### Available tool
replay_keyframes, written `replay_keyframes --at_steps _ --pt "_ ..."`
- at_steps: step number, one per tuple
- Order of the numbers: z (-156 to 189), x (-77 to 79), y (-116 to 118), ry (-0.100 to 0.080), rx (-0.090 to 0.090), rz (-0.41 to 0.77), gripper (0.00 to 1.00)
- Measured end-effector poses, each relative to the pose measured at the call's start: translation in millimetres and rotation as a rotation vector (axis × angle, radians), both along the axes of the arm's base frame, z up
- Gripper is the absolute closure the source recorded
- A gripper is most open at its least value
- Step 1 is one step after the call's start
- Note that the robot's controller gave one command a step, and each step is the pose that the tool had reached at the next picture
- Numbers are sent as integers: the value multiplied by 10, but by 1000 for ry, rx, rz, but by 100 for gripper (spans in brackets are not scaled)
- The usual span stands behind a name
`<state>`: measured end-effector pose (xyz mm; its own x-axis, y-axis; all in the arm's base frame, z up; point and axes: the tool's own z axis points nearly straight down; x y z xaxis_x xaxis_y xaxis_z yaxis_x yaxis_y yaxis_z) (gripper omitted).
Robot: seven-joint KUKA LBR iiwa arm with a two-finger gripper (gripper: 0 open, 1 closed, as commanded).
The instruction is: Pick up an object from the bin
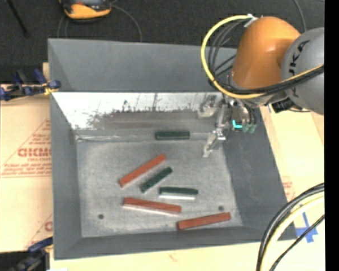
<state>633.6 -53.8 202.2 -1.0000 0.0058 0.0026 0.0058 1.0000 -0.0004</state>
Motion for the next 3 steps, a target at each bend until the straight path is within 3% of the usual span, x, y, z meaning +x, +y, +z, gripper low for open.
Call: replay_keyframes --at_steps 1,2,3 --pt "50 15 0 -8 -1 1 0" --pt "-502 -228 143 -12 -1 30 0" --pt "-1162 -192 421 -11 1 7 0"
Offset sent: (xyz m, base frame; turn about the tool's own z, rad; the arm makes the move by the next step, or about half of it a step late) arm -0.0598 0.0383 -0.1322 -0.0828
